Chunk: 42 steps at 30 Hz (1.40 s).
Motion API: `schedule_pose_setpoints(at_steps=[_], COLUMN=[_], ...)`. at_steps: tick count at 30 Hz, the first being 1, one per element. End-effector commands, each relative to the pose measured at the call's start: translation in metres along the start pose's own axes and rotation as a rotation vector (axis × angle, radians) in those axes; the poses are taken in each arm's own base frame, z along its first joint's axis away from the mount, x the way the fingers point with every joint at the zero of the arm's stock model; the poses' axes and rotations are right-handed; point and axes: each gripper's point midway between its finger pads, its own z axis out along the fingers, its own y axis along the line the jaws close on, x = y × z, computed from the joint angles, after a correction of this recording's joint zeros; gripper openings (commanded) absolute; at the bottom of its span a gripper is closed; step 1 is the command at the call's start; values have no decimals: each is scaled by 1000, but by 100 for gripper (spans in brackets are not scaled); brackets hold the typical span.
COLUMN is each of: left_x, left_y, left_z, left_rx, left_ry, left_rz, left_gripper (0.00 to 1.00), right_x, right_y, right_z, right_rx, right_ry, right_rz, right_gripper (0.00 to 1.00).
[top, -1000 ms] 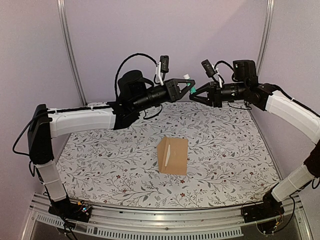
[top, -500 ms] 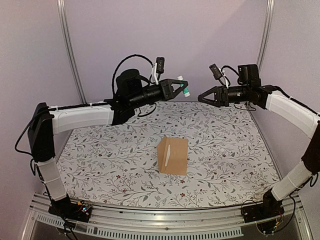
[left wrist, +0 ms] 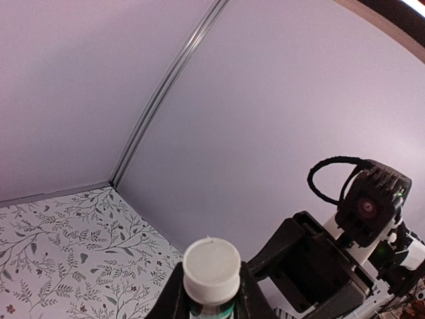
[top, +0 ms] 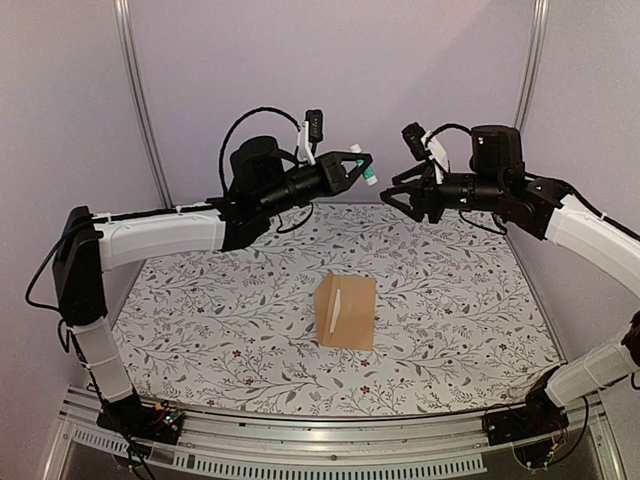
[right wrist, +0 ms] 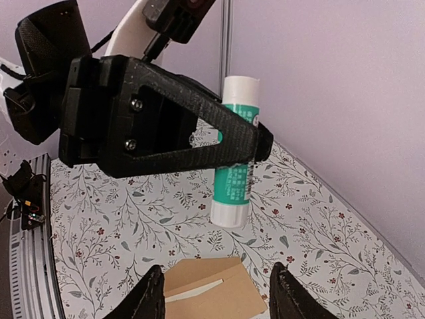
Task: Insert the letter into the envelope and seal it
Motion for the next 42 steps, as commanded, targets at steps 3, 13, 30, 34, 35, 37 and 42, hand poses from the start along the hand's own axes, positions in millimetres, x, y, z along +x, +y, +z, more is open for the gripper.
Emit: schedule_pose_setpoints(at_steps=[3, 13, 30, 34, 35, 37, 42], left_x=[-11, -2, 11, 16, 17, 18, 13], left_y=[-24, -31, -31, -34, -34, -34, -37], left_z=[-8, -8, -5, -5, -5, -2, -1], left_rx=[38, 58, 110, 214, 238, 265, 272], left_ry=[-33, -10, 42, 81, 93, 112, 119], left_rz=[11, 15, 73, 101, 98, 92, 99], left_gripper=[0, 0, 0, 0, 0, 0, 0], right_x=[-8, -18, -39, -29, -25, -20, -19], right_y=[-2, 11, 61, 82, 82, 79, 58], right_z=[20, 36, -11, -30, -30, -26, -24], right_rx=[19, -35, -650, -1054, -1087, -1098, -985], right_ry=[1, -14, -131, -34, -11, 32, -4], right_rz=[-27, -32, 129, 286, 301, 363, 399], right_gripper=[52, 30, 0, 3, 5, 11, 31])
